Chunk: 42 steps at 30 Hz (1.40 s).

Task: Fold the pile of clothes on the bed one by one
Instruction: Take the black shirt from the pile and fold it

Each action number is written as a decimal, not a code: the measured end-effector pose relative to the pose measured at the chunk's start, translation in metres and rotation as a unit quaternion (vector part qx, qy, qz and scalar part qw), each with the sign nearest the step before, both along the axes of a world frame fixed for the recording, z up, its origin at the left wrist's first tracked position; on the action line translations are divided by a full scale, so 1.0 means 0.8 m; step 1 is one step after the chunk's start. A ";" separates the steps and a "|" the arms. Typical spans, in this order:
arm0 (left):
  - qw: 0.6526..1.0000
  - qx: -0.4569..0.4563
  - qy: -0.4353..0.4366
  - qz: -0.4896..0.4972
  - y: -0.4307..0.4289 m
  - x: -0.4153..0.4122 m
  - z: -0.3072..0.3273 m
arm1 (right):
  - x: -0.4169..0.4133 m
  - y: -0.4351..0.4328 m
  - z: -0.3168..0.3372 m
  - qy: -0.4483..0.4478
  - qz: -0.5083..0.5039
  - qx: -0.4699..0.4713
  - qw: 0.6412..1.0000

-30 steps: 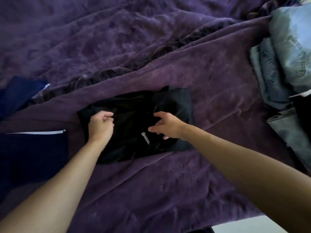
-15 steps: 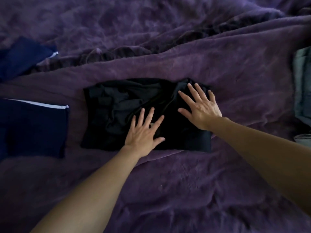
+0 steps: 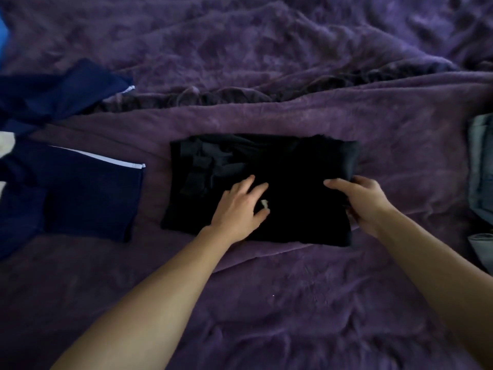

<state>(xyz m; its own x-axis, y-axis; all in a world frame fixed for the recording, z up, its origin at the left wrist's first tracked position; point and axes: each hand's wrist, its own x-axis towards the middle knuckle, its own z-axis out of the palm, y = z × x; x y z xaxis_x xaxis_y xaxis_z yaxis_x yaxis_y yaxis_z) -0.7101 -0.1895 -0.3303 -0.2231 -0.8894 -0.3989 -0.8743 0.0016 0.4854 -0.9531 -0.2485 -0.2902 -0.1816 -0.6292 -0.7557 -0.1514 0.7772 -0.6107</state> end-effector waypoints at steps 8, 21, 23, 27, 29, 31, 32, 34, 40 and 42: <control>0.949 -0.100 0.047 0.295 0.079 0.169 0.061 | 0.232 -0.003 0.029 0.156 0.160 -0.135 0.965; 0.933 -0.186 0.022 0.308 0.080 0.173 0.042 | 0.280 0.010 -0.016 0.208 0.328 -0.387 0.837; 0.951 -0.224 -0.015 0.211 0.051 0.142 0.043 | 0.246 -0.014 -0.013 0.339 0.387 -0.446 0.732; 0.980 -0.154 -0.105 0.075 -0.020 0.121 0.008 | 0.224 -0.056 -0.051 0.389 0.568 -0.254 0.679; 0.984 -0.064 -0.131 0.099 -0.043 0.135 -0.029 | 0.223 -0.065 -0.079 0.370 0.587 -0.202 0.691; 0.986 -0.011 -0.124 0.113 -0.047 0.149 -0.058 | 0.227 -0.067 -0.103 0.353 0.581 -0.184 0.710; 0.986 -0.007 -0.124 0.109 -0.046 0.154 -0.066 | 0.229 -0.068 -0.111 0.352 0.577 -0.185 0.713; 0.988 -0.009 -0.117 0.103 -0.046 0.157 -0.067 | 0.230 -0.064 -0.111 0.358 0.555 -0.214 0.720; 0.977 -0.137 -0.132 0.093 0.032 0.150 -0.044 | 0.197 0.037 -0.103 0.364 0.533 -0.374 0.666; 0.979 -0.109 -0.163 0.050 0.073 0.152 -0.057 | 0.187 0.061 -0.118 0.372 0.565 -0.335 0.656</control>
